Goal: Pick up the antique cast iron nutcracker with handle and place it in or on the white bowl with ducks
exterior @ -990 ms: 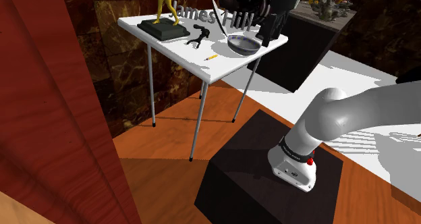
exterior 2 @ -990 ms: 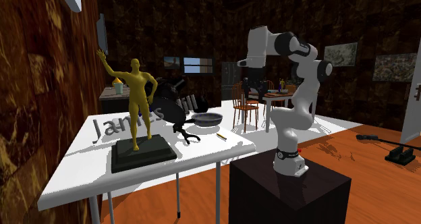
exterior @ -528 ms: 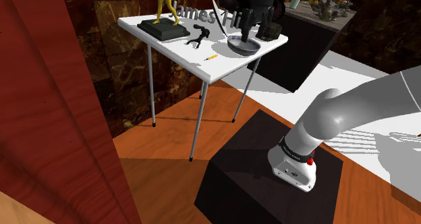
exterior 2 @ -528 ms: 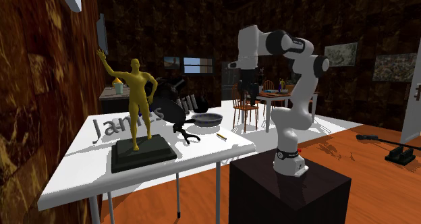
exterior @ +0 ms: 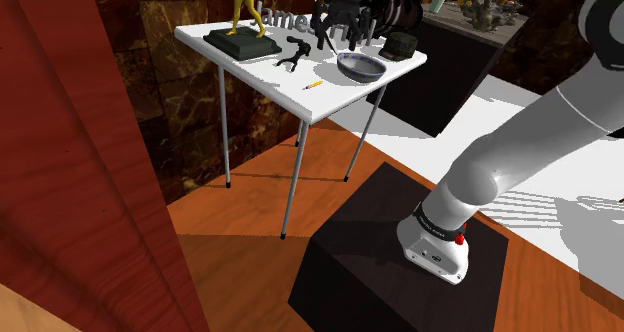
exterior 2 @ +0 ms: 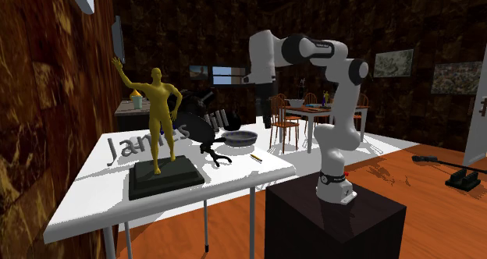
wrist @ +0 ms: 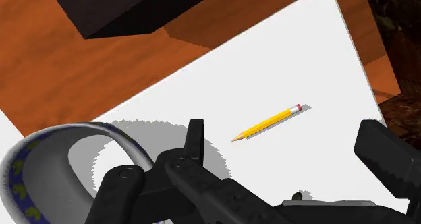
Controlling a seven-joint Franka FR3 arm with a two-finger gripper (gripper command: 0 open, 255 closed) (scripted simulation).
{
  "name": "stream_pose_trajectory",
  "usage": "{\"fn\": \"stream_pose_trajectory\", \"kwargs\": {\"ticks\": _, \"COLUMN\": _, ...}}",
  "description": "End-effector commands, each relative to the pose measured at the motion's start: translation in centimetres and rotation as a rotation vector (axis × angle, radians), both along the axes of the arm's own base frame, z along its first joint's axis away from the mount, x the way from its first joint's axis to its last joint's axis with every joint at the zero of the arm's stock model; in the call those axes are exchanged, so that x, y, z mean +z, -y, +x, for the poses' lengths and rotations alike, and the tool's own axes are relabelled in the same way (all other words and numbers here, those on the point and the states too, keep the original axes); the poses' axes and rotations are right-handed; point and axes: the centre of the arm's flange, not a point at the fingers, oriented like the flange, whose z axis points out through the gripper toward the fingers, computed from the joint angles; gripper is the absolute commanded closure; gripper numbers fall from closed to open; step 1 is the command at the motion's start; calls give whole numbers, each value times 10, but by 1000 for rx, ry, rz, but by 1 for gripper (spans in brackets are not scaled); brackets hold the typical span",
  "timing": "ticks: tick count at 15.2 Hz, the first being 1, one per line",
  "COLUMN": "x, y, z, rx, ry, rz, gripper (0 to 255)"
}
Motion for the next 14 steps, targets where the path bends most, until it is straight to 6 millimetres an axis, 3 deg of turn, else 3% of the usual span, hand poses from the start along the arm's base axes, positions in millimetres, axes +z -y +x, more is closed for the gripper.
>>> {"fn": "stream_pose_trajectory", "kwargs": {"ticks": 1, "x": -5, "y": 10, "z": 27, "rx": -101, "ry": -3, "rz": 15, "gripper": 0}}
{"fn": "stream_pose_trajectory", "kwargs": {"ticks": 7, "x": -18, "y": 45, "z": 97, "rx": -381, "ry": -9, "rz": 57, "gripper": 0}}
{"fn": "stream_pose_trajectory", "kwargs": {"ticks": 14, "x": -37, "y": 108, "z": 164, "rx": -708, "ry": -16, "rz": 107, "gripper": 0}}
